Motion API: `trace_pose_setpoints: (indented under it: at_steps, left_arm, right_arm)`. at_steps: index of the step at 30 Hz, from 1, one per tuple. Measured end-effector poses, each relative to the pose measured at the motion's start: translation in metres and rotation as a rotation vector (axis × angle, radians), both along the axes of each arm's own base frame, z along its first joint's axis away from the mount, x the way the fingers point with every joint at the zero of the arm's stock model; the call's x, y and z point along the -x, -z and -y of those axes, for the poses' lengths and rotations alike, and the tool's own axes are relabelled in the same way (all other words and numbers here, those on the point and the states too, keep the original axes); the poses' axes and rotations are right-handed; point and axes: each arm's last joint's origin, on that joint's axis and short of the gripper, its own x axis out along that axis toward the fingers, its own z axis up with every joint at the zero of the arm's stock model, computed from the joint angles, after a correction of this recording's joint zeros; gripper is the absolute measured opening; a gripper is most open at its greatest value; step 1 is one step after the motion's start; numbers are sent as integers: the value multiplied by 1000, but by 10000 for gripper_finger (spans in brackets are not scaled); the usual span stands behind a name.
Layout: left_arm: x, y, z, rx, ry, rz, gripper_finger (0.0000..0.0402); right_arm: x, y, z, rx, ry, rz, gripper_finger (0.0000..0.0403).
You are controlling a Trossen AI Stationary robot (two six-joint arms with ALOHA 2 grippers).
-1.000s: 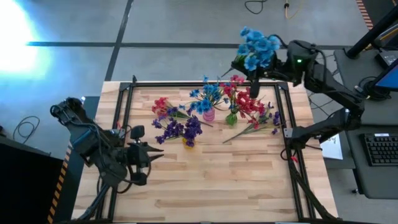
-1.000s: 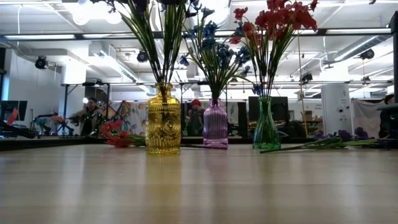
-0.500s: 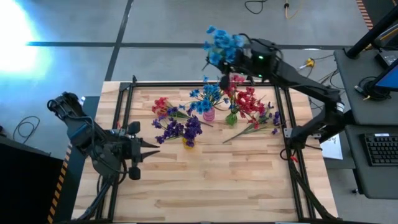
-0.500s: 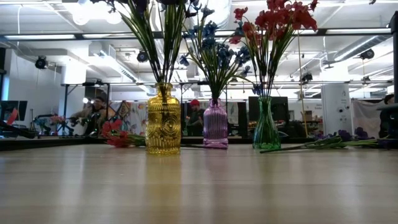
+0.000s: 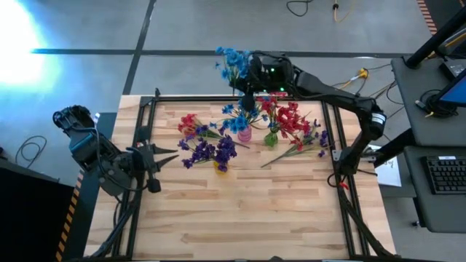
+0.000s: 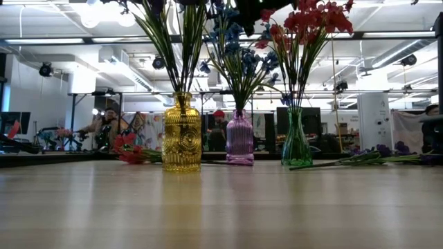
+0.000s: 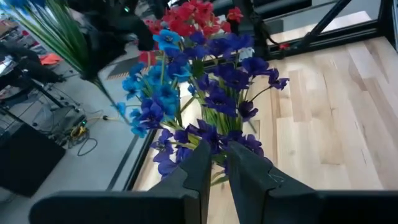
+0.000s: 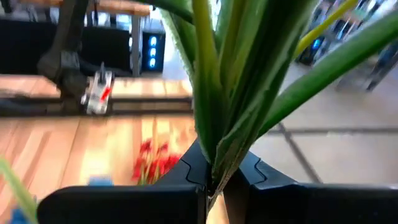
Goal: Sort flowers into vase by color
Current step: Put the blue flowers into the pink vase
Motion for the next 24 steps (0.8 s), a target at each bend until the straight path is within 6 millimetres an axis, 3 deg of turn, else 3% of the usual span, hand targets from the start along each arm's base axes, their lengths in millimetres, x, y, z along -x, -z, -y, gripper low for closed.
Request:
trace_pose_setpoints:
  at_steps: [9,24]
  left_arm:
    - [0,1,0,-18,-18,4,38]
    - [-1,2,-1,-36,-41,18,38]
  right_arm:
    - [8,-1,-5,-89,20,-36,18]
    - [10,17,-6,-157,31,-143,18]
